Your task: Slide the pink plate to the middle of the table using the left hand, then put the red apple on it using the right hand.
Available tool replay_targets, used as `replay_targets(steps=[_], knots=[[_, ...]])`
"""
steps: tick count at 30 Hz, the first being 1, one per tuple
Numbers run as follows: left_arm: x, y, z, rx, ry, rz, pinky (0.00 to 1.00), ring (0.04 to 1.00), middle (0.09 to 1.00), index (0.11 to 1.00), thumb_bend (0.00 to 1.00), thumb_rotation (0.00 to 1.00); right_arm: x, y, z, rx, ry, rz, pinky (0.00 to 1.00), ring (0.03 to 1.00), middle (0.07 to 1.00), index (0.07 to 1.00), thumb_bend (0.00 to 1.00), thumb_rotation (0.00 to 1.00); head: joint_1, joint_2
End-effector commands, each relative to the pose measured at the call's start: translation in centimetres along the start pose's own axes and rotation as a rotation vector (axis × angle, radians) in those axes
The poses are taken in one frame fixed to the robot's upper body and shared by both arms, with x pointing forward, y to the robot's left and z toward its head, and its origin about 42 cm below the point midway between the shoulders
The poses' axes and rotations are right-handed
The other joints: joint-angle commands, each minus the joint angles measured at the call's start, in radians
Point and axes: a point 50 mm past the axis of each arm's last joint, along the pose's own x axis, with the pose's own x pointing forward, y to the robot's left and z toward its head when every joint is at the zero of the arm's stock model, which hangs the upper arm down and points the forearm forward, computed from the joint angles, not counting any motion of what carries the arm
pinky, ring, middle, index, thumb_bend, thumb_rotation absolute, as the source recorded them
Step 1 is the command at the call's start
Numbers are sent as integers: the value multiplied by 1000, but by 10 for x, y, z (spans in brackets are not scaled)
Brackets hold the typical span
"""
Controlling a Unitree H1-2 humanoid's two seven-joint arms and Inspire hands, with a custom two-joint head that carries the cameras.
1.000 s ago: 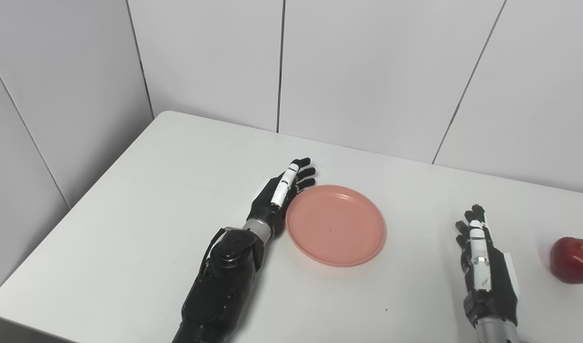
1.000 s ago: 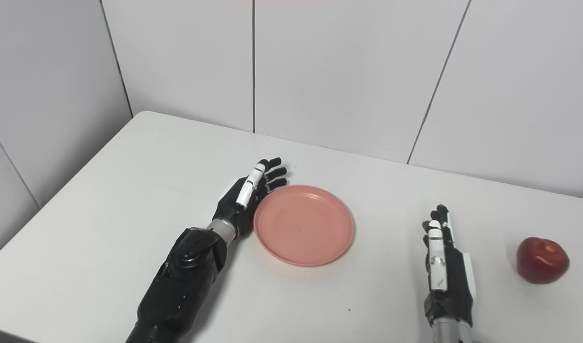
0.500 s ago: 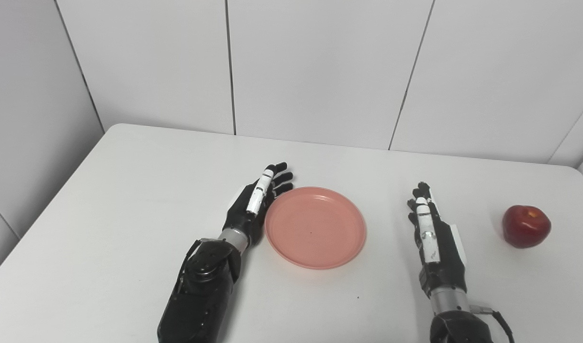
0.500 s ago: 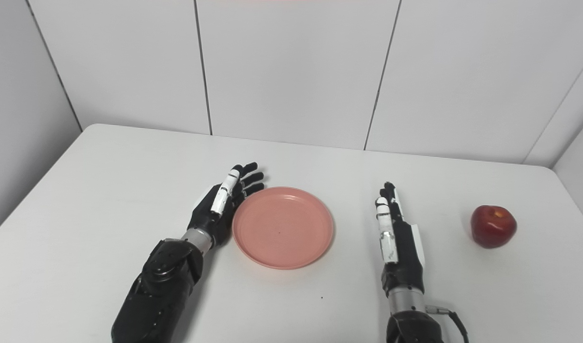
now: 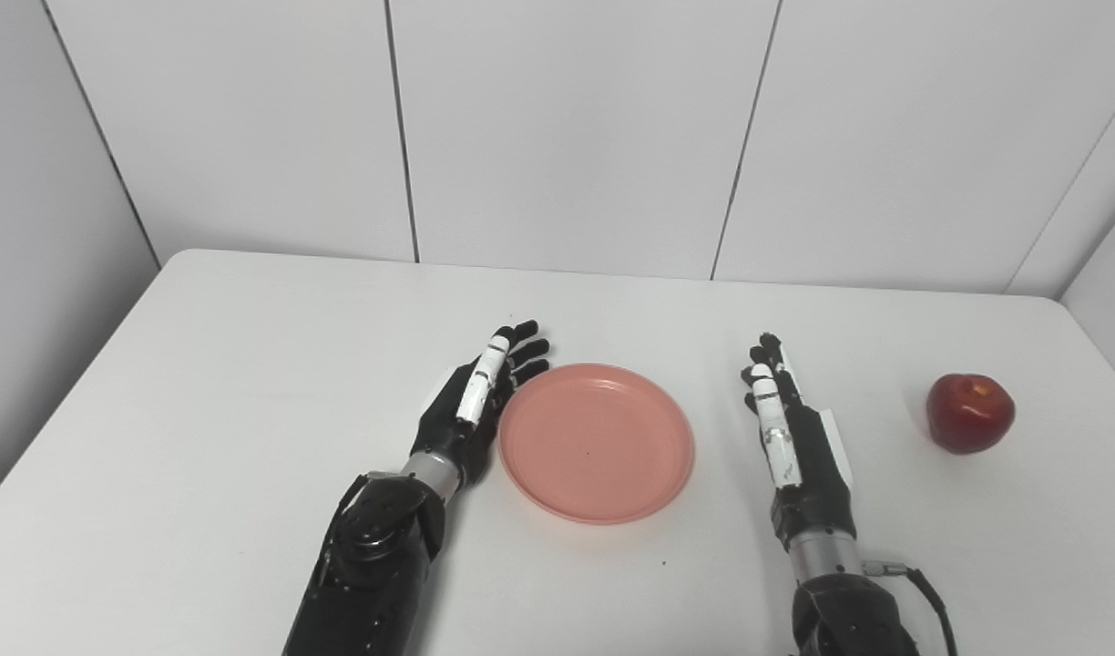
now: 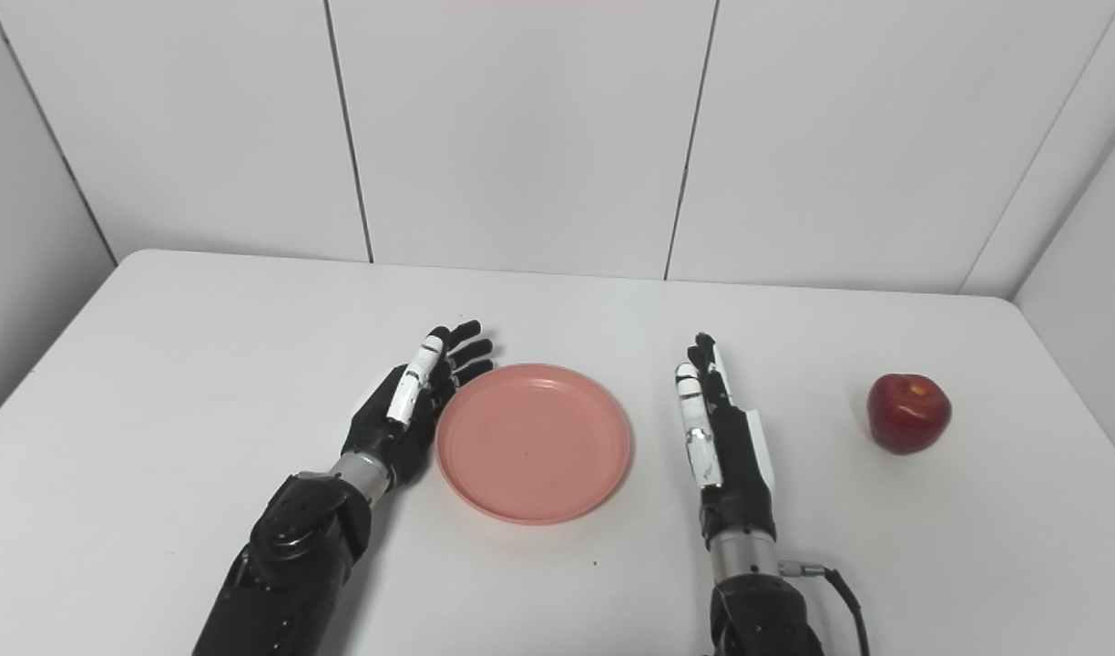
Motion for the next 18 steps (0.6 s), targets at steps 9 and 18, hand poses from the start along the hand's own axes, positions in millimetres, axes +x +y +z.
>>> replay_targets(steps=[9,18], knots=[[-3,-7,1,-43,6,-21,871,890,891,871,343,1000,10,3,20,-10,-58,-22,948,930,948,957,239,1000,-38,9],[-6,1,-1,-75,6,-12,887,903,902,883,354,1000,14,-6,31,-51,-104,-34,907,905,931,932,271,1000,-121,9]])
